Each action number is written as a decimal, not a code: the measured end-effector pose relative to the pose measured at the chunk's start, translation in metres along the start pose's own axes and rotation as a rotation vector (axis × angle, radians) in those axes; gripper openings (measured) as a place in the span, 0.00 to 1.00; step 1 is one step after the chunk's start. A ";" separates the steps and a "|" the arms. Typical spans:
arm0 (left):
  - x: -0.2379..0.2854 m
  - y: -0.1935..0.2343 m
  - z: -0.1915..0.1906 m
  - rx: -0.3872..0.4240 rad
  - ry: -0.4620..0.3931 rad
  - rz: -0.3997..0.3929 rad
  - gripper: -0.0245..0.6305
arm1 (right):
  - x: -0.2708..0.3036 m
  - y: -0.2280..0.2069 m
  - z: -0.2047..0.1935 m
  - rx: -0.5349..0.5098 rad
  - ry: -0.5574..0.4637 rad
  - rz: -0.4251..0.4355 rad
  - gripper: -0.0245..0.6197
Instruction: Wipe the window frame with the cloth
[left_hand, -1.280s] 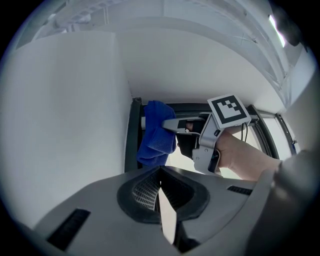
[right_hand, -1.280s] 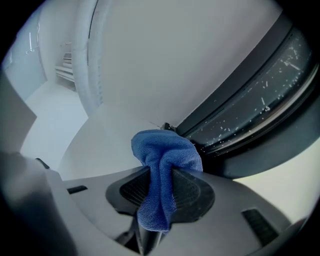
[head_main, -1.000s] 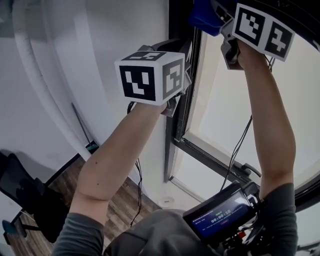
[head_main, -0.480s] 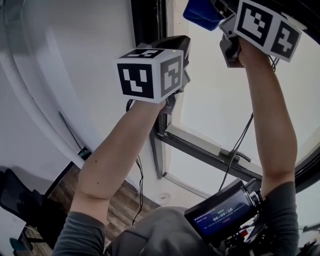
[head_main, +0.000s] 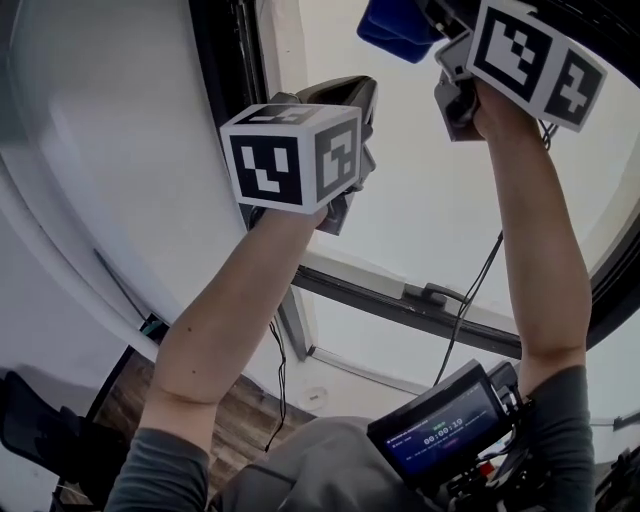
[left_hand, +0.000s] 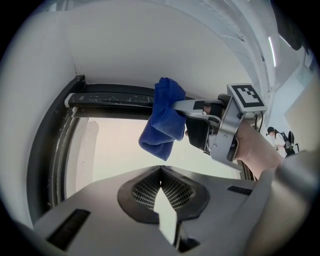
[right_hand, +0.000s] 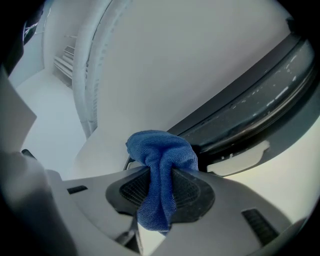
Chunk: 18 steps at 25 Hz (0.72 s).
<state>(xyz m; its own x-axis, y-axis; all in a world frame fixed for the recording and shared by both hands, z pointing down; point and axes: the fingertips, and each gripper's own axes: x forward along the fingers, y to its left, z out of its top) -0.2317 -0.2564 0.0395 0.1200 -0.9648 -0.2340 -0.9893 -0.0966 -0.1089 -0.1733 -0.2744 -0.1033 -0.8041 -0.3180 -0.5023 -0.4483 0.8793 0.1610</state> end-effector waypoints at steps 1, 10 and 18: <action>0.006 -0.012 -0.001 -0.003 -0.001 -0.012 0.05 | -0.011 -0.010 0.003 -0.002 -0.002 -0.013 0.23; 0.048 -0.108 -0.005 -0.011 -0.026 -0.143 0.05 | -0.086 -0.062 0.022 -0.035 0.028 -0.049 0.24; 0.078 -0.179 -0.002 -0.025 -0.034 -0.252 0.05 | -0.154 -0.127 0.064 -0.056 -0.026 -0.201 0.23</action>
<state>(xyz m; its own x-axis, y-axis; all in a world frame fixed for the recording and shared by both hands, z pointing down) -0.0451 -0.3145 0.0430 0.3657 -0.9006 -0.2347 -0.9294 -0.3398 -0.1443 0.0326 -0.3139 -0.1005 -0.6864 -0.4752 -0.5505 -0.6204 0.7776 0.1023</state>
